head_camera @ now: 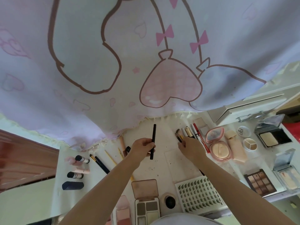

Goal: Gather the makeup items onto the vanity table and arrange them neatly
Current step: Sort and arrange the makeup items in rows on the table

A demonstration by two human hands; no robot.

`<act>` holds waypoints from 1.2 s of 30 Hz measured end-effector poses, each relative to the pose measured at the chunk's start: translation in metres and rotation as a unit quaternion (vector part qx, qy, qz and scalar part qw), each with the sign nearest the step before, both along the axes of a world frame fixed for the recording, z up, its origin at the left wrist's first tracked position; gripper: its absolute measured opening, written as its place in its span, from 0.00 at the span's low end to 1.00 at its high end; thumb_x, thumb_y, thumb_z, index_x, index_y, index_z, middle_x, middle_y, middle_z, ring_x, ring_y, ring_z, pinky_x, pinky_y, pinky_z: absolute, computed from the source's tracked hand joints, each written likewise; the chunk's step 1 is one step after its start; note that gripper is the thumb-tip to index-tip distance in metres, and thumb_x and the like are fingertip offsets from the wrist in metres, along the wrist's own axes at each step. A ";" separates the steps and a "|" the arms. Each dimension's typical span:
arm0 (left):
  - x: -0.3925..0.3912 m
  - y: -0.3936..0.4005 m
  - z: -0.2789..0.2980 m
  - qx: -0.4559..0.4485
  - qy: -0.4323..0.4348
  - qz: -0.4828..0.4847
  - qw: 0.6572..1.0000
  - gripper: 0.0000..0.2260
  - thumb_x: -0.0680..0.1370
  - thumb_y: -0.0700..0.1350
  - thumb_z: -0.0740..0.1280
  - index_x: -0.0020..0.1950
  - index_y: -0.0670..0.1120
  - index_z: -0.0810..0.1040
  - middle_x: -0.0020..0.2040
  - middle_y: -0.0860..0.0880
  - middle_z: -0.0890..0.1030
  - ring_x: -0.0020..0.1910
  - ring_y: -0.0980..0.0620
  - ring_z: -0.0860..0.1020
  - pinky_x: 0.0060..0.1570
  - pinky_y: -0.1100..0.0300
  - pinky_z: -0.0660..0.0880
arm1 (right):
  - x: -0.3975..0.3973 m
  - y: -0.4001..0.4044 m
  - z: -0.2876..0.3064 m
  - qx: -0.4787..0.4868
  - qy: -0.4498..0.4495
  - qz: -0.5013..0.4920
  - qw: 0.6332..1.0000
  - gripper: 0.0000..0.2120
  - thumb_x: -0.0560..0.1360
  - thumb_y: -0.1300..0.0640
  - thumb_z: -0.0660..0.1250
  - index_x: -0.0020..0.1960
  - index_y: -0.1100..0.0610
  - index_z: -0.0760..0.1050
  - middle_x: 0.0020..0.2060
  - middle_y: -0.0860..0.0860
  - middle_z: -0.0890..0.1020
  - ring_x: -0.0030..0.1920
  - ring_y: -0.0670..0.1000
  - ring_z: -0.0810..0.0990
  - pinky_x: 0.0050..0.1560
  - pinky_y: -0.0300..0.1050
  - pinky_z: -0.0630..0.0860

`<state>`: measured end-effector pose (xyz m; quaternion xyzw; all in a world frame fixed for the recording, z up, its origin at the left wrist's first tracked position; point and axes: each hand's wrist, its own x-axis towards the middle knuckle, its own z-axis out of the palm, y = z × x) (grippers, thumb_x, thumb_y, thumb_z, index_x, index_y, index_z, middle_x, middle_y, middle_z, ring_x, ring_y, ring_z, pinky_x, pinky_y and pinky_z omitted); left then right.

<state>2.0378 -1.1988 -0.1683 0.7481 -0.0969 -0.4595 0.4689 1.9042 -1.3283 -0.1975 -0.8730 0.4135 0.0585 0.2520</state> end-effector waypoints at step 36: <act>-0.024 0.019 0.083 0.018 -0.473 -0.463 0.749 0.13 0.80 0.51 0.52 0.36 0.53 0.63 0.28 0.56 0.66 0.25 0.60 0.64 0.26 0.67 0.62 | -0.080 0.000 0.127 0.129 -0.251 0.064 0.957 0.10 0.74 0.62 0.64 0.39 0.48 0.76 0.31 0.44 0.74 0.28 0.36 0.72 0.34 0.29 0.68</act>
